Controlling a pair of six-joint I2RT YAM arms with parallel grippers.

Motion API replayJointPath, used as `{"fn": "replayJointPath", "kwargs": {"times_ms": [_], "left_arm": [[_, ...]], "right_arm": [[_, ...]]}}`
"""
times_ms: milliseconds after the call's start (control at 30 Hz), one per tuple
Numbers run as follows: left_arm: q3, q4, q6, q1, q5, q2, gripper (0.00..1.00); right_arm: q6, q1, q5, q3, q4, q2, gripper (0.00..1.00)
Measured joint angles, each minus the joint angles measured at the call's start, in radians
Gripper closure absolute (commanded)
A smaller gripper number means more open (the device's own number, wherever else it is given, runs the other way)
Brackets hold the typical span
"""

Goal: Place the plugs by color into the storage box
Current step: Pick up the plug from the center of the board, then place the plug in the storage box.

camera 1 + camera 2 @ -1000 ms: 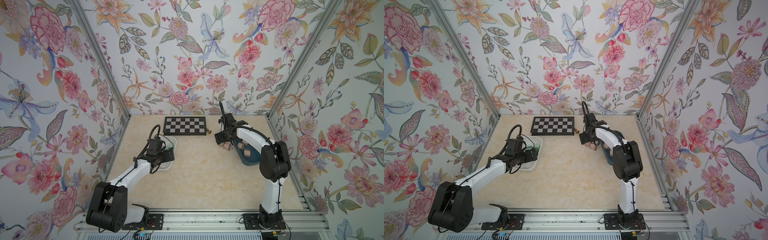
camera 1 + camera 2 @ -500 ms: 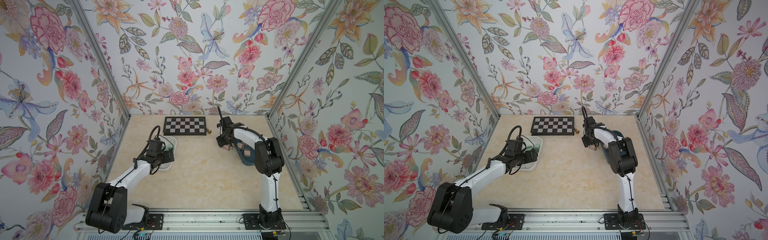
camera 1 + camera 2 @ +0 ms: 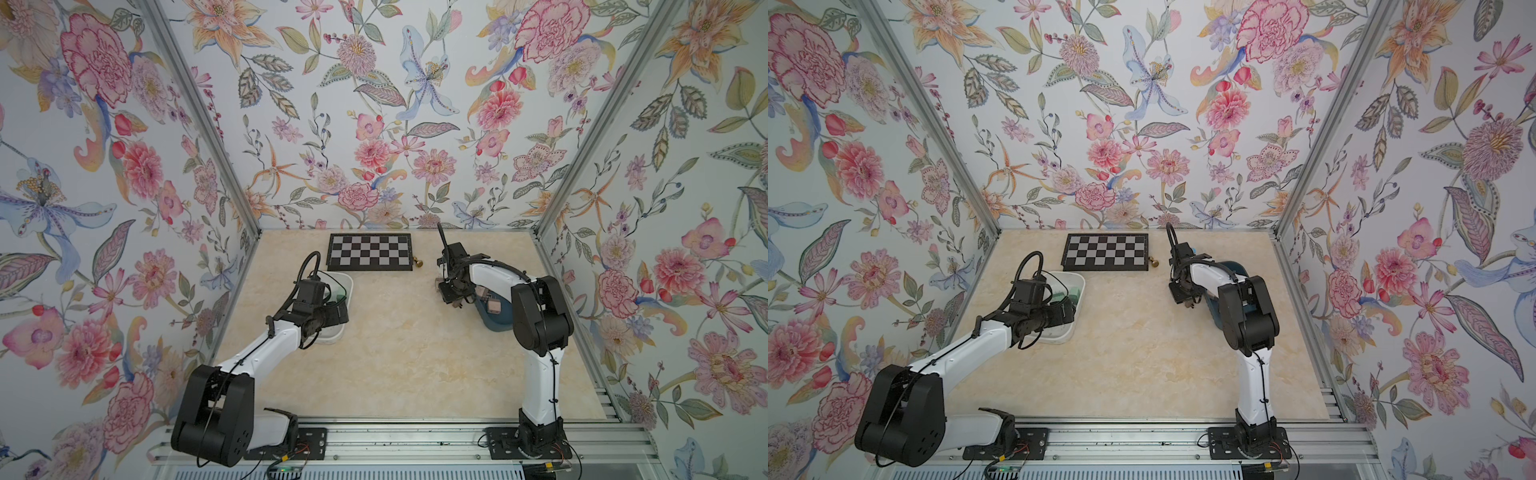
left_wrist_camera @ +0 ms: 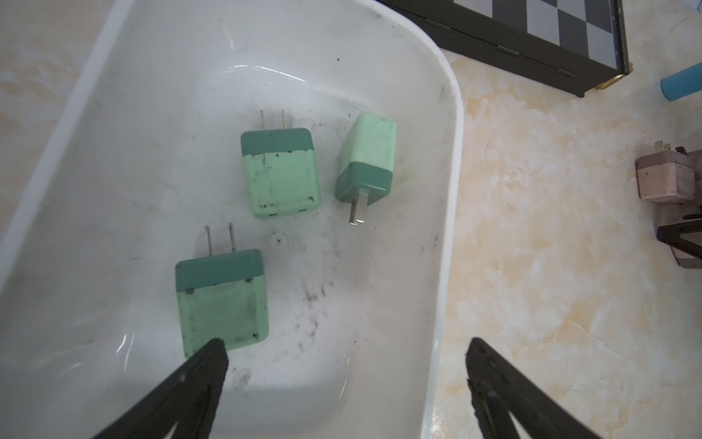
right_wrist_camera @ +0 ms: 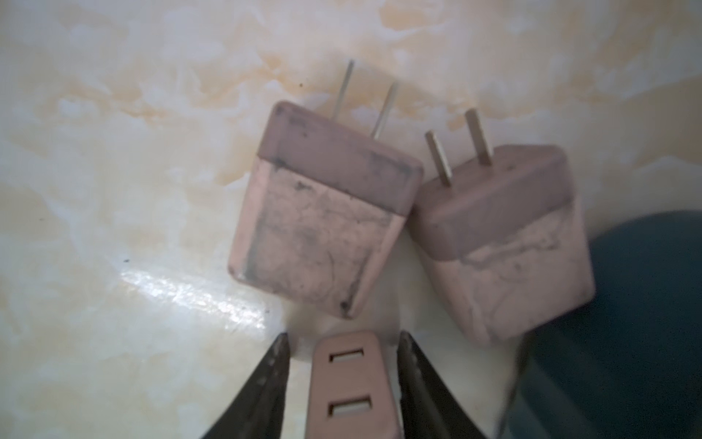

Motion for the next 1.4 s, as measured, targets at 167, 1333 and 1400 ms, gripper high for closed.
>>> {"fn": "replayJointPath", "kwargs": {"times_ms": [167, 1333, 1400], "left_arm": [[-0.002, 0.0, 0.0, 0.0, 0.001, 0.0, 0.01], [-0.002, 0.011, -0.002, 0.0, 0.003, 0.0, 0.0], [-0.002, 0.011, -0.005, 0.0, 0.003, 0.0, 0.0]], "right_arm": [[0.008, -0.004, -0.019, -0.037, -0.002, -0.032, 0.68], [0.178, -0.319, 0.064, -0.026, -0.038, -0.138, 0.33], [0.177, -0.263, 0.061, -0.026, -0.035, -0.172, 0.25]]}}
